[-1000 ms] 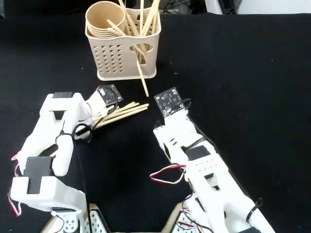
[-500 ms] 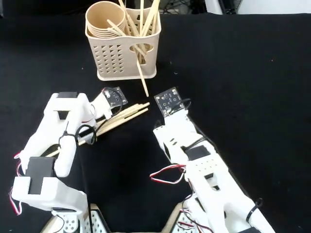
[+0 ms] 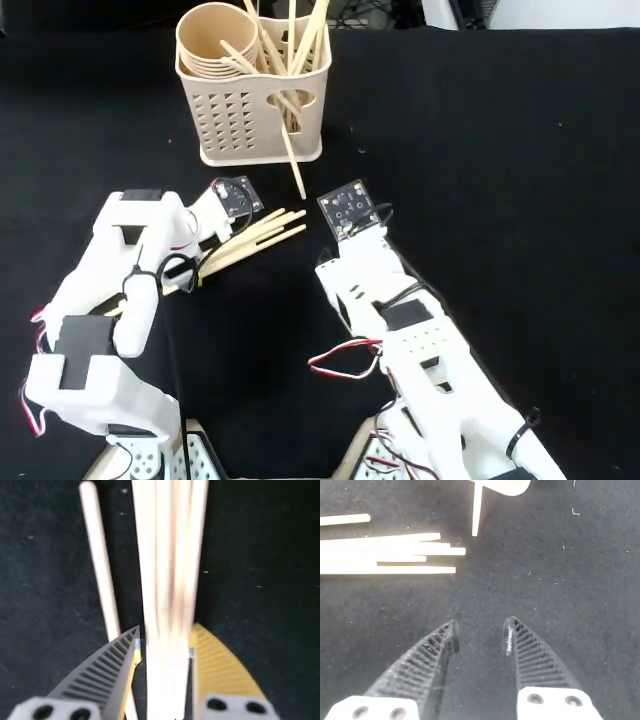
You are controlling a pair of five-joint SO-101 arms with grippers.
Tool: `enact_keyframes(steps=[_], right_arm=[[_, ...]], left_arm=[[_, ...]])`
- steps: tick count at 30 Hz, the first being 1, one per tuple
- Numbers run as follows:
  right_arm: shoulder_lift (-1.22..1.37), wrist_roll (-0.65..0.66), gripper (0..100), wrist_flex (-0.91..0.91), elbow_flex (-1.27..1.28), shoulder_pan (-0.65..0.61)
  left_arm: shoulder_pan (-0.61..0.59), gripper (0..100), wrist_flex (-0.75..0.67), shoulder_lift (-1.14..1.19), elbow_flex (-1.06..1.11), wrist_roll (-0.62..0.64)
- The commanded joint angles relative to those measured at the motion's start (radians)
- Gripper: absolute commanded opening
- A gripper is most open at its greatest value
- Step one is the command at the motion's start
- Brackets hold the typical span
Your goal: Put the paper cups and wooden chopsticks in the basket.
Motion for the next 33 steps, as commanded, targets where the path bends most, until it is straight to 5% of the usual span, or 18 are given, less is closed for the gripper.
enact_keyframes(steps=[1,33], right_arm=[[-0.022,-0.008,16.3,-0.014,-0.005,-0.012],[-0.022,-0.008,16.3,-0.014,-0.005,-0.012]], left_arm=[[0.012,2,0.002,0.011,-0.038,-0.002],[-0.004,3,0.137,-0.288,-0.070,0.077]])
